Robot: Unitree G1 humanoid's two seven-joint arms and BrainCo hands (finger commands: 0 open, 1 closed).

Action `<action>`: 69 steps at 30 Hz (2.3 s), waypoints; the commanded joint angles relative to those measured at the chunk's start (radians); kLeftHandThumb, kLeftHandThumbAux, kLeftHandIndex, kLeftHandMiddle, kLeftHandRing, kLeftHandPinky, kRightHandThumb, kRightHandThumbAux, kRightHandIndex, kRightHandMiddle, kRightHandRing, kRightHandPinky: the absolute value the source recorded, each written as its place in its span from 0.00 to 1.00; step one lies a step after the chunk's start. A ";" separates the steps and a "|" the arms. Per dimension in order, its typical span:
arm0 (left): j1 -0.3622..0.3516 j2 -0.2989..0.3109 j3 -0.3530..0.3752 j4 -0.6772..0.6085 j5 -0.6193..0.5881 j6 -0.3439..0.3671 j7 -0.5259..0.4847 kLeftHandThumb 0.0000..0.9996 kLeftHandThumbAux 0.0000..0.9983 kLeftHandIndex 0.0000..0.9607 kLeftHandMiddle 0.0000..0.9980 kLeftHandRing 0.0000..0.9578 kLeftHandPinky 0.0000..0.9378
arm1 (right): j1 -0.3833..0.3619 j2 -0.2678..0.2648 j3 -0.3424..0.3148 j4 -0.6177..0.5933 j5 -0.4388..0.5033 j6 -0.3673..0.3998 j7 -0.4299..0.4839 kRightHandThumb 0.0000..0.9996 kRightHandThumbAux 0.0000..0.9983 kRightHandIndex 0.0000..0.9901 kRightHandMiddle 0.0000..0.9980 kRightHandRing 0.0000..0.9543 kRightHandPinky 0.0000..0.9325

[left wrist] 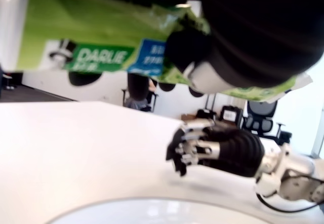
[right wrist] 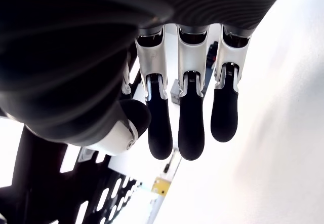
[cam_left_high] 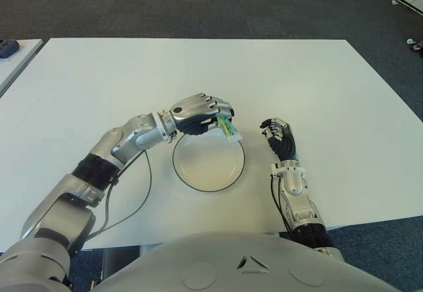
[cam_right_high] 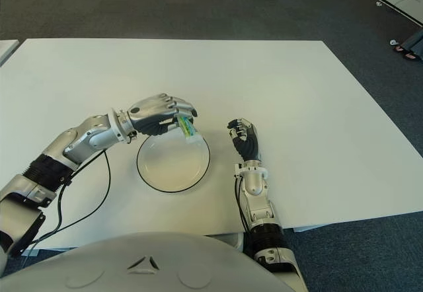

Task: Put the toothpaste on the table into the plate.

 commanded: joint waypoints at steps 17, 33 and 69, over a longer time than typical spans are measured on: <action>0.062 0.039 -0.098 0.149 0.136 -0.088 -0.040 0.84 0.67 0.43 0.58 0.81 0.81 | 0.000 -0.003 0.001 0.019 0.000 0.005 -0.006 0.69 0.74 0.43 0.50 0.54 0.54; 0.063 0.004 -0.147 0.314 0.115 -0.020 -0.130 0.84 0.67 0.43 0.59 0.80 0.79 | 0.002 -0.004 -0.002 0.023 0.007 0.001 -0.004 0.70 0.74 0.43 0.50 0.54 0.55; 0.088 0.027 0.008 0.239 -0.174 -0.259 -0.138 0.14 0.48 0.00 0.00 0.00 0.09 | -0.026 -0.005 -0.001 0.073 -0.010 -0.012 -0.046 0.70 0.74 0.43 0.50 0.53 0.54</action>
